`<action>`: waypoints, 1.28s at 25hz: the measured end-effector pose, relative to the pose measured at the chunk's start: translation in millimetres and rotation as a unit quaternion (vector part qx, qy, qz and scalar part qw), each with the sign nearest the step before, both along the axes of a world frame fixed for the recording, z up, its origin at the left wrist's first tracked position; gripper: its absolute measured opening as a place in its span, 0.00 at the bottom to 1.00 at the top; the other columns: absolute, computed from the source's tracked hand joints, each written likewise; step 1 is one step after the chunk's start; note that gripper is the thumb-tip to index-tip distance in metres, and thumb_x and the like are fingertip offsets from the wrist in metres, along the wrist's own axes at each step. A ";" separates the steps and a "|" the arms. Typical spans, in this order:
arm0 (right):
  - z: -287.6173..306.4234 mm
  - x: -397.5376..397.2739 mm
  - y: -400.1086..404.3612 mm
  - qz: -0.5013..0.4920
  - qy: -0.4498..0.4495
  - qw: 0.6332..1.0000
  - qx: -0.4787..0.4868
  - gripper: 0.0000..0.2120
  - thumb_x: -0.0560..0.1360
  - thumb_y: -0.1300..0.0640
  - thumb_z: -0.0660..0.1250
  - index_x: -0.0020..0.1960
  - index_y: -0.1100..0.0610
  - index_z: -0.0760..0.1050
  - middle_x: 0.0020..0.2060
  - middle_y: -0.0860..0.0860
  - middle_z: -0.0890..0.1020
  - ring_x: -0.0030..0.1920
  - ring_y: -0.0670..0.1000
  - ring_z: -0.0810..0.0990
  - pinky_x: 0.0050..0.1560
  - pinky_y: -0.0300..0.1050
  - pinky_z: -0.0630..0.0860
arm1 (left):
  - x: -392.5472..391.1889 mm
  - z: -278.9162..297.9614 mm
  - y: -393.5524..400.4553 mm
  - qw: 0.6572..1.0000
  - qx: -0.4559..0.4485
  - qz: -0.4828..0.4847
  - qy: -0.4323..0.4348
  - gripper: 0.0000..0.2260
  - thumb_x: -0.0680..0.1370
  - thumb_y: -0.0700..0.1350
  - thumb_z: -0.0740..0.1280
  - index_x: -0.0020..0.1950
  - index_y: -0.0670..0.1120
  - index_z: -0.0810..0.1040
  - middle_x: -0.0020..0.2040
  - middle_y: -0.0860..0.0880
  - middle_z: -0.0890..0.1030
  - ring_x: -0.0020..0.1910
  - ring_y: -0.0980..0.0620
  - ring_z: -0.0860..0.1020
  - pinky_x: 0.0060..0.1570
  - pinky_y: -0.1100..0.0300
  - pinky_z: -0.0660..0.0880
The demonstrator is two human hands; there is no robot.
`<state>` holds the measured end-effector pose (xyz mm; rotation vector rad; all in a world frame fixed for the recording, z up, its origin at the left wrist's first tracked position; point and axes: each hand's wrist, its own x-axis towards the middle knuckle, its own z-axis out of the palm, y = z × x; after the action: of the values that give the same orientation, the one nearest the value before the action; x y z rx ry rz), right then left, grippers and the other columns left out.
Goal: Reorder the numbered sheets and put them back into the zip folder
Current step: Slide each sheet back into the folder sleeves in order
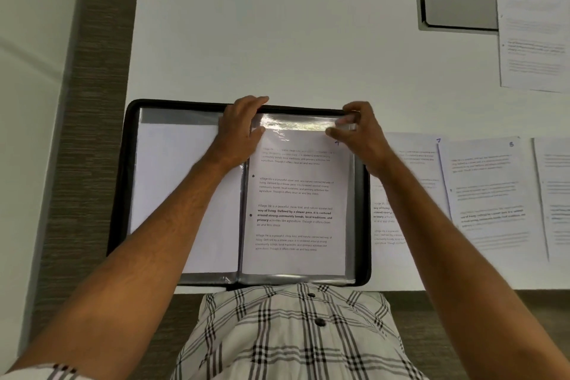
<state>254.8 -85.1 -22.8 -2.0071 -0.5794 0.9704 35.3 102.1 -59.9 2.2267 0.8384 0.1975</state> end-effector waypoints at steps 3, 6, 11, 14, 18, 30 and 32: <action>2.2 -31.7 -33.9 -0.044 0.065 0.997 0.001 0.26 0.78 0.55 0.76 0.70 0.54 0.68 0.59 0.49 0.80 0.58 0.50 0.82 0.57 0.50 0.82 | -32.2 0.7 -33.7 1.000 0.012 -0.004 -0.001 0.30 0.81 0.42 0.67 0.82 0.47 0.61 0.81 0.46 0.60 0.79 0.46 0.57 0.78 0.61 0.50; 3.5 -55.6 -62.7 -0.015 0.099 0.994 -0.035 0.19 0.80 0.51 0.72 0.69 0.54 0.74 0.61 0.49 0.84 0.59 0.54 0.85 0.60 0.58 0.83 | -64.2 -6.5 -71.9 0.997 0.055 -0.018 0.049 0.29 0.83 0.48 0.65 0.82 0.46 0.60 0.82 0.45 0.60 0.80 0.45 0.56 0.79 0.49 0.53; 20.4 -80.1 -83.8 0.031 0.209 0.975 -0.073 0.14 0.83 0.47 0.67 0.64 0.52 0.80 0.54 0.50 0.88 0.54 0.55 0.88 0.61 0.60 0.83 | -98.1 -10.3 -107.1 0.994 0.079 0.017 0.068 0.23 0.83 0.50 0.64 0.78 0.47 0.68 0.79 0.46 0.66 0.79 0.45 0.60 0.78 0.46 0.55; 29.3 -88.0 -77.4 0.019 0.264 0.963 -0.051 0.14 0.84 0.47 0.65 0.65 0.54 0.79 0.56 0.53 0.88 0.60 0.59 0.86 0.65 0.58 0.80 | -102.1 -2.1 -108.9 0.995 0.056 0.048 0.064 0.20 0.83 0.52 0.65 0.74 0.49 0.74 0.75 0.49 0.72 0.76 0.47 0.65 0.75 0.46 0.60; 41.0 -111.7 -47.3 0.056 0.360 0.930 0.039 0.22 0.86 0.46 0.60 0.74 0.57 0.73 0.68 0.60 0.81 0.69 0.63 0.79 0.74 0.63 0.71 | -101.7 33.4 -91.0 0.977 -0.152 0.148 0.014 0.16 0.82 0.56 0.65 0.68 0.52 0.79 0.65 0.52 0.81 0.65 0.53 0.77 0.69 0.48 0.73; 34.5 -220.0 37.3 0.297 0.246 0.922 0.045 0.37 0.82 0.28 0.37 0.75 0.41 0.74 0.79 0.42 0.70 0.82 0.46 0.59 0.82 0.65 0.40 | -168.8 110.6 -43.5 0.849 -0.414 0.325 -0.049 0.31 0.79 0.73 0.53 0.76 0.58 0.69 0.78 0.48 0.68 0.74 0.48 0.70 0.73 0.46 0.68; 28.9 -228.5 37.9 0.325 0.216 0.921 0.020 0.34 0.83 0.29 0.38 0.76 0.38 0.72 0.81 0.41 0.64 0.83 0.46 0.54 0.82 0.65 0.38 | -178.3 104.1 -35.9 0.851 -0.408 0.322 -0.072 0.40 0.74 0.77 0.57 0.81 0.59 0.59 0.82 0.50 0.61 0.79 0.49 0.61 0.78 0.43 0.60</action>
<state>26.3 -47.1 6.1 -1.4930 -1.0278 1.7214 -143.0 66.2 44.1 1.0780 1.2701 0.2553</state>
